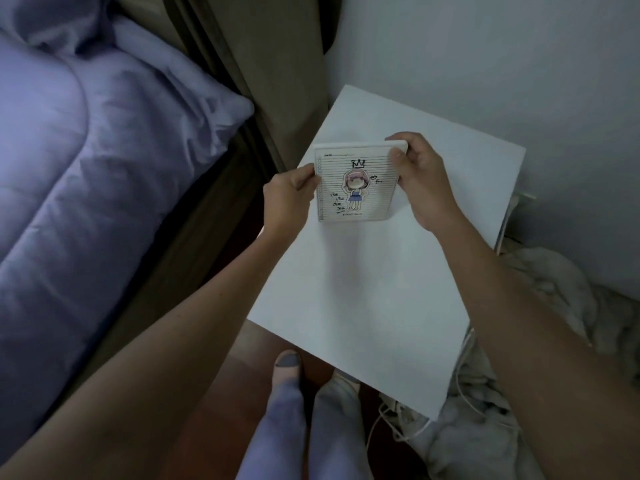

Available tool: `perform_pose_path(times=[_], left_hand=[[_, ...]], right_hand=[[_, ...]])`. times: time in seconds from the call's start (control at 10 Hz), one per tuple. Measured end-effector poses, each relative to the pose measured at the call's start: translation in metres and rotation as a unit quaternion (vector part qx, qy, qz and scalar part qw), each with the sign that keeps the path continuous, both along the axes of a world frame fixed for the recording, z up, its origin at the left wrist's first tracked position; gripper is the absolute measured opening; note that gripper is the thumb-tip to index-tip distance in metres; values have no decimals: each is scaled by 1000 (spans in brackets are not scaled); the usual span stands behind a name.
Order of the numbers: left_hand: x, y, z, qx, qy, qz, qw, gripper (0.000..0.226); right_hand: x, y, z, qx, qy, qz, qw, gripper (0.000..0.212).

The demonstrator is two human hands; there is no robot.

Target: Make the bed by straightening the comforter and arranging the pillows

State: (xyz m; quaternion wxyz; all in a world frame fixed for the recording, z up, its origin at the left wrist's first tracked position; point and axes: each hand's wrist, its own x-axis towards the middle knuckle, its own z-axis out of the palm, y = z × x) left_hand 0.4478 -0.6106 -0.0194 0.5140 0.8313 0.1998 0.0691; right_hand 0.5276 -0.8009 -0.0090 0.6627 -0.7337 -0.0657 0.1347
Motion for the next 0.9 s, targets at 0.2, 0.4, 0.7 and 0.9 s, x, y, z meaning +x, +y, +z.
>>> perform_pose_path(times=[0.2, 0.4, 0.7, 0.9], left_hand=[[-9, -5, 7, 36, 16, 0, 999, 21], [-7, -5, 11, 83, 45, -23, 995, 21], [-3, -3, 14, 94, 75, -50, 991, 28], [-14, 6, 24, 107, 79, -27, 991, 53]], right_hand=[[-9, -2, 4, -4, 0, 28, 1000, 20], [-7, -6, 6, -29, 5, 48, 998, 23], [-2, -9, 15, -84, 32, 72, 993, 37], [-2, -14, 31, -200, 32, 45, 978, 54]])
